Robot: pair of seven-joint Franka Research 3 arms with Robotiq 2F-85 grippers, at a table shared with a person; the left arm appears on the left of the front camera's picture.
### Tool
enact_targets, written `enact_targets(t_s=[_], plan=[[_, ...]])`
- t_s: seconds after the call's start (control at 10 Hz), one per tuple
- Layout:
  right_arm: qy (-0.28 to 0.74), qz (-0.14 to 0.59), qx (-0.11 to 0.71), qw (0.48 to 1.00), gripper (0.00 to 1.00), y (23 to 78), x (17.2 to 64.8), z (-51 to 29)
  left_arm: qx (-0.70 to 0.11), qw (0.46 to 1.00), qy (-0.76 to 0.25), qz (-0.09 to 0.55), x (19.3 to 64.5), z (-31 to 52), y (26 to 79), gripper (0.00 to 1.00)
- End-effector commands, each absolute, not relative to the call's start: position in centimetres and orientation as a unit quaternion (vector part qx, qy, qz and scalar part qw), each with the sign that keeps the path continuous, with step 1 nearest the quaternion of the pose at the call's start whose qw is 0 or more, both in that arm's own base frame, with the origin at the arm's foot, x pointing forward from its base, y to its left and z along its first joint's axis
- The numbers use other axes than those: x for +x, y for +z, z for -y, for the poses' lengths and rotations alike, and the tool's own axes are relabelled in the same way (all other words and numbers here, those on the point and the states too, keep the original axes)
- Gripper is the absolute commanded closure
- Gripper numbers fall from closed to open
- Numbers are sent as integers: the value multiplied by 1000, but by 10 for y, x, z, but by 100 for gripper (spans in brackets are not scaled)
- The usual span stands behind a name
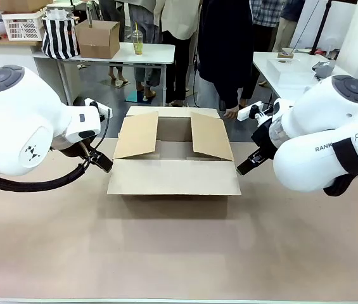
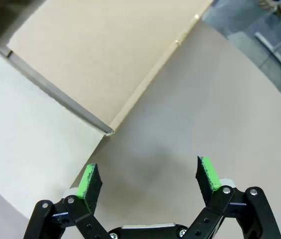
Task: Pack the gift set into the box.
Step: Place both hands on the side flaps of the Package Box and spread them outward.
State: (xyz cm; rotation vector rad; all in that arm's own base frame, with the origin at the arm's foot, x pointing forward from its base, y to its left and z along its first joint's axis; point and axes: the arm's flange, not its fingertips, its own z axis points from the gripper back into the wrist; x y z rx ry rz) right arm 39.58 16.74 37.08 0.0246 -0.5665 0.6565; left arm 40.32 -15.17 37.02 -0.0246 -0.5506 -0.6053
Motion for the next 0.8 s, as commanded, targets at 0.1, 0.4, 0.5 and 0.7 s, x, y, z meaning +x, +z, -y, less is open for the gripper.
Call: enact_targets(t_s=[0.1, 0.4, 0.5, 0.7], plan=[[318, 275, 12, 907, 0, 371, 396, -168, -12, 917, -294, 268, 403, 152, 370, 0], [318, 275, 12, 907, 0, 371, 396, -168, -12, 917, -294, 268, 403, 152, 370, 0], [318, 275, 12, 907, 0, 371, 396, -168, -12, 917, -294, 268, 403, 152, 370, 0], [281, 207, 2, 937, 0, 393, 381, -162, -24, 927, -292, 235, 384, 149, 393, 0]])
